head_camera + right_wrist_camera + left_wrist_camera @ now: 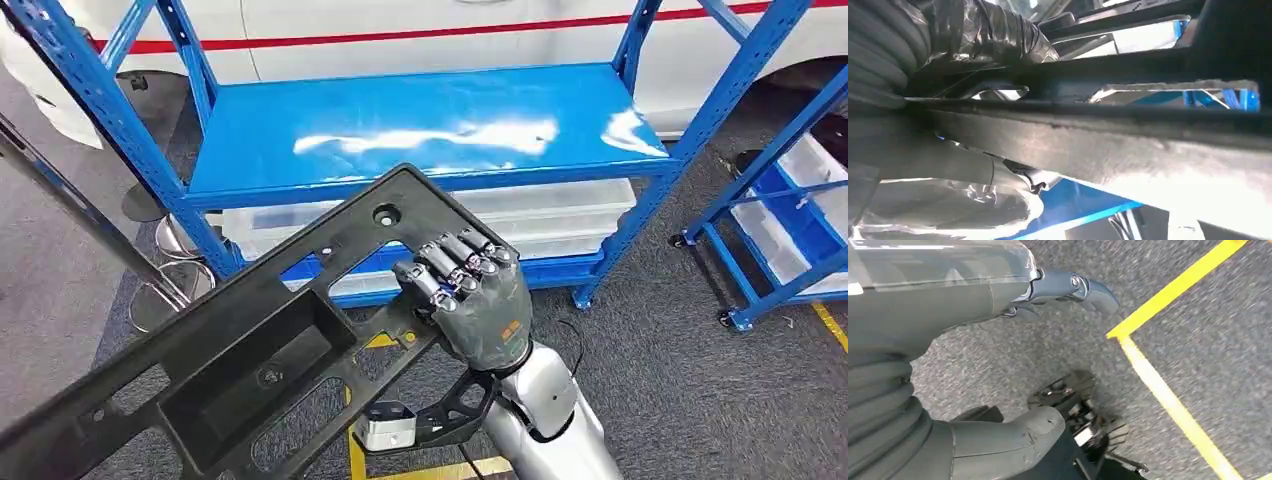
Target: Take the parts from the cabinet and place them on the table.
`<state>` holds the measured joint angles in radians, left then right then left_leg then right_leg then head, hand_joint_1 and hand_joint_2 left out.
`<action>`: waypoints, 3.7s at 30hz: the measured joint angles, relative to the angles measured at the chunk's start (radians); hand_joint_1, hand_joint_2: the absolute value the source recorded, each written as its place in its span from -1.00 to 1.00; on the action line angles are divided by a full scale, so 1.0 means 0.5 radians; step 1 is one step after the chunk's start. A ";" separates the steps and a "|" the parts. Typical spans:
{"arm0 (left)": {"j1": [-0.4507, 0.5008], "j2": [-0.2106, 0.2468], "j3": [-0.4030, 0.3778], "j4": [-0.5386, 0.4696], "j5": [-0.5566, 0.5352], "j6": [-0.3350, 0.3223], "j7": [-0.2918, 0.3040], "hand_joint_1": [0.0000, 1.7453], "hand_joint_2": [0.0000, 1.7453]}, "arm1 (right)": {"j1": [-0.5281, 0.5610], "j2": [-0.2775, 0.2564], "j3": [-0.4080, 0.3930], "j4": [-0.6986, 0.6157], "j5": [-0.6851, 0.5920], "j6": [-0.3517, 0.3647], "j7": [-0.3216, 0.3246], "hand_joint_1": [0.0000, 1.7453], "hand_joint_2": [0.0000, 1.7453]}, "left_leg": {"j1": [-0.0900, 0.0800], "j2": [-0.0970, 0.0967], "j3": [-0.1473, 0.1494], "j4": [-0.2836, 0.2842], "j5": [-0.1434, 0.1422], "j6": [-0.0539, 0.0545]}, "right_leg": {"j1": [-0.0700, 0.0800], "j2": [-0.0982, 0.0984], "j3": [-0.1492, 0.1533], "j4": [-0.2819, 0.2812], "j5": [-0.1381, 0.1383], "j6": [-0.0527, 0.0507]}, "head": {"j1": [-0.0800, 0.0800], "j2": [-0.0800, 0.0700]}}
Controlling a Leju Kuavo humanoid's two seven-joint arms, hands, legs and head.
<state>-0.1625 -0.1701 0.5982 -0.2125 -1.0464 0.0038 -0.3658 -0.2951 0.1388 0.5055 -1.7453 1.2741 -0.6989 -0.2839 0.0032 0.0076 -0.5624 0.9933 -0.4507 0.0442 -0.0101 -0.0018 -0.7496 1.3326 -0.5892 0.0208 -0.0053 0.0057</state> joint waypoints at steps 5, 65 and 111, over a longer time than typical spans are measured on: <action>-0.001 -0.002 -0.014 0.000 -0.002 -0.004 0.000 -1.00 1.00 | -0.004 -0.010 0.001 -0.001 -0.004 -0.001 0.008 1.00 1.00 | -0.008 -0.003 -0.104 0.048 0.045 -0.034 | 0.003 0.003 0.437 -0.582 0.147 -0.017 | 0.000 0.000; -0.014 -0.026 -0.100 -0.010 0.015 -0.018 0.013 -1.00 1.00 | -0.048 -0.153 0.069 0.061 -0.103 -0.001 0.105 1.00 1.00 | 0.000 0.007 -0.133 0.043 0.086 -0.040 | -0.034 -0.001 0.327 -0.372 0.213 0.004 | 0.001 0.000; 0.004 -0.014 -0.114 -0.020 0.043 -0.027 -0.006 -1.00 1.00 | -0.057 -0.156 0.122 0.089 -0.104 0.000 0.123 1.00 1.00 | 0.000 -0.002 0.047 0.199 -0.083 -0.085 | 0.020 0.001 0.183 -0.569 0.335 -0.133 | -0.002 0.000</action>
<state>-0.1603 -0.1774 0.5413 -0.2224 -1.0250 -0.0099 -0.3689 -0.3238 0.0610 0.5665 -1.7010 1.2222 -0.6989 -0.2224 0.0030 0.0063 -0.5391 1.0928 -0.4920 0.0015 -0.0002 -0.0014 -0.6579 1.0481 -0.4216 -0.0457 -0.0061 0.0057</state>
